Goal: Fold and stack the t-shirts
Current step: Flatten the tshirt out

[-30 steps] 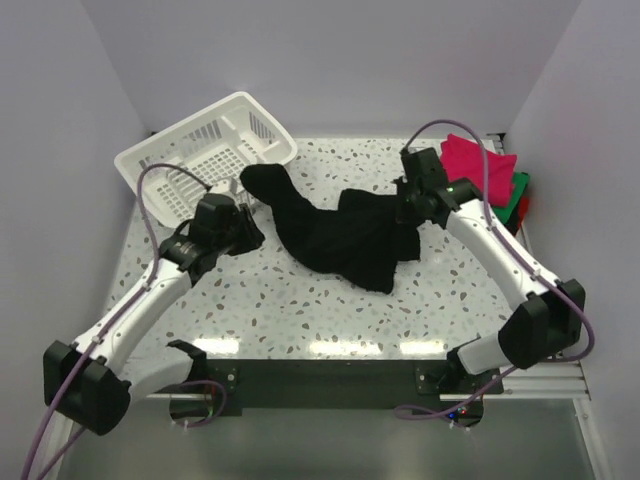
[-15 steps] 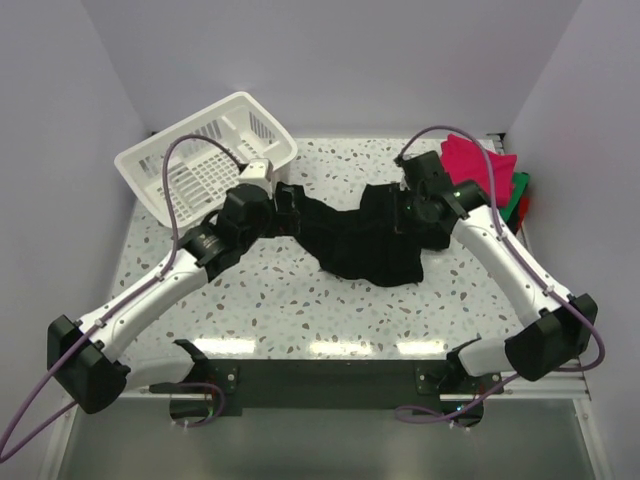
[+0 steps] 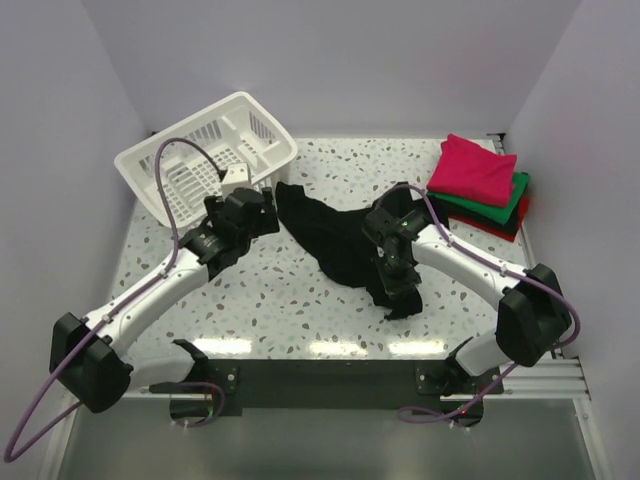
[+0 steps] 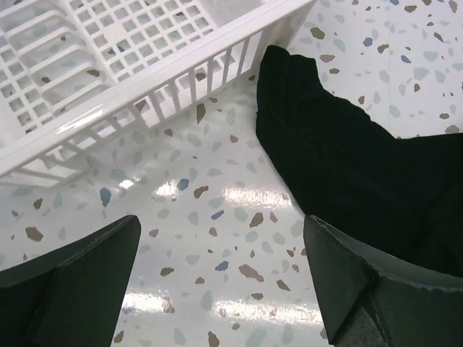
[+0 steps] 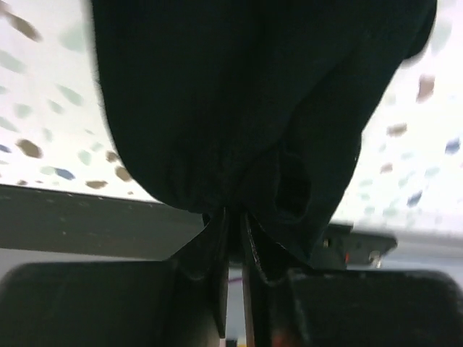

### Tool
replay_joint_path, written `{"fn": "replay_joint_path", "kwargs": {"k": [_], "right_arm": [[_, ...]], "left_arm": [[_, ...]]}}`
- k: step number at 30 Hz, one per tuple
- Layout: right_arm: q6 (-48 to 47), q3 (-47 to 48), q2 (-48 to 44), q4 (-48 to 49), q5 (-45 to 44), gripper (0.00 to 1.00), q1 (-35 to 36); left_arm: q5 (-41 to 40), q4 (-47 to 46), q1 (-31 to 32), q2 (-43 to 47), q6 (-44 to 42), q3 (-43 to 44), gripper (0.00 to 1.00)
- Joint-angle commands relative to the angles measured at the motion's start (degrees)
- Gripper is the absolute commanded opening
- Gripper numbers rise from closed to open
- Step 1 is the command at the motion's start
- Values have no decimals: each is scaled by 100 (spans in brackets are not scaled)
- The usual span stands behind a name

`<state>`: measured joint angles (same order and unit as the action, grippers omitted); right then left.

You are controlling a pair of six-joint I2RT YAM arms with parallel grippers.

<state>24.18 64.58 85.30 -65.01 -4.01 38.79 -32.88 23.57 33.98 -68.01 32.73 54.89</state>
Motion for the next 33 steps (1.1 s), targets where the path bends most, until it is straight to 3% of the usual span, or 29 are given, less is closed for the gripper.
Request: {"fn": "replay_joint_path", "kwargs": {"k": [1, 5, 6, 7, 8, 9, 12, 16, 22, 27, 33], "right_arm": [[543, -42, -206, -836, -223, 15, 15], [903, 72, -154, -1189, -748, 31, -3], [982, 142, -154, -1241, -1046, 37, -20], [1070, 334, -206, -1268, -1188, 51, -98], [1088, 449, -241, -1251, -1190, 51, -169], [1123, 555, -285, -1242, -1225, 64, -274], [1036, 732, -513, -874, -936, 74, -880], [738, 513, -567, -14, -232, 75, -1566], [482, 529, 30, 1051, -153, 76, -1751], [219, 1047, 1039, 1237, -337, 75, -1883], [25, 1057, 1533, 1552, -58, 72, -2234]], "left_arm": [[203, -275, 4, -475, -856, 599, 99], [431, -449, 74, -1396, -1154, 1040, 95], [554, -476, 74, -1573, -1251, 1137, 96], [703, -485, 65, -1958, -1330, 1390, 96], [704, -485, 65, -2153, -1331, 1549, 96], [896, -459, 74, -2364, -1400, 1716, 97], [1213, -301, 65, -3094, -1427, 2419, 98], [1416, -248, 48, -3815, -1462, 3139, 96], [2013, -134, -101, -4756, -1401, 3817, 89], [2409, 103, -269, -5415, -1164, 4327, 85], [2497, 227, -339, -5794, -1023, 4591, 84]]}}
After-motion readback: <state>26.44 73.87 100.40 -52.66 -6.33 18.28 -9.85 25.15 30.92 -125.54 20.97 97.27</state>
